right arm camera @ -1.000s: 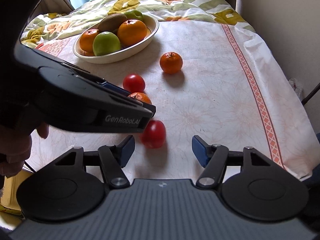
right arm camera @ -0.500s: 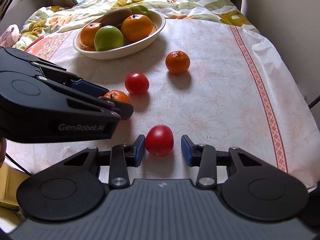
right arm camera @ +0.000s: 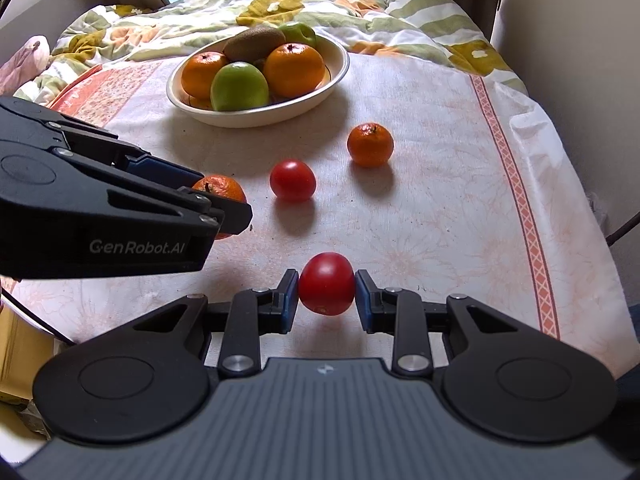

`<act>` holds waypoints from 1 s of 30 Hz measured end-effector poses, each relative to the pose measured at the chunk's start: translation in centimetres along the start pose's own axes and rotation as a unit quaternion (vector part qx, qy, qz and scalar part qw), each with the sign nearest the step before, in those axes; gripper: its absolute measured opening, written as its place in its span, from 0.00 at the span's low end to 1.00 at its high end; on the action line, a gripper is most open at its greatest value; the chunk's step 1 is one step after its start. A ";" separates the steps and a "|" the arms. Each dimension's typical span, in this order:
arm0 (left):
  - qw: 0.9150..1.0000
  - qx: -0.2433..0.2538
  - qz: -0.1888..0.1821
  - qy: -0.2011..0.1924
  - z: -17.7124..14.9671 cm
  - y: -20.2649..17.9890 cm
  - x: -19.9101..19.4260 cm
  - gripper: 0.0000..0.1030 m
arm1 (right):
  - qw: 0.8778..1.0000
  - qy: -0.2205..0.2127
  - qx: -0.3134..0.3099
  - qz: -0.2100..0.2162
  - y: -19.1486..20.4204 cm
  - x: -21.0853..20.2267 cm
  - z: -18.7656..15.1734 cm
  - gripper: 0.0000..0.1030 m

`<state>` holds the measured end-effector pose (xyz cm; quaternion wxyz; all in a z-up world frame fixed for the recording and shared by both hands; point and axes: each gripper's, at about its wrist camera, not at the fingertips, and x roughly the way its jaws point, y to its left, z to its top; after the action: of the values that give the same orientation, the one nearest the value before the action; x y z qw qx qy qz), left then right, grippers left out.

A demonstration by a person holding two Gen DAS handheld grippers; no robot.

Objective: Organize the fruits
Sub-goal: 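Carry the tangerine and tomato over the duck bowl and lower them in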

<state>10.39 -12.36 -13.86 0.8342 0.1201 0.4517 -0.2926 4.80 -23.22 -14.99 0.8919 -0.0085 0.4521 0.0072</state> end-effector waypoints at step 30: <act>0.989 -0.074 0.058 -0.113 2.0 5.0 -11.4 0.40 | 0.996 -0.079 -0.013 0.026 1.1 -8.0 8.2 0.44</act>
<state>9.97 -5.00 -3.68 0.9021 0.0499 0.3670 -0.2216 6.64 -22.00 -3.72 0.9243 -0.0080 0.3798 0.0369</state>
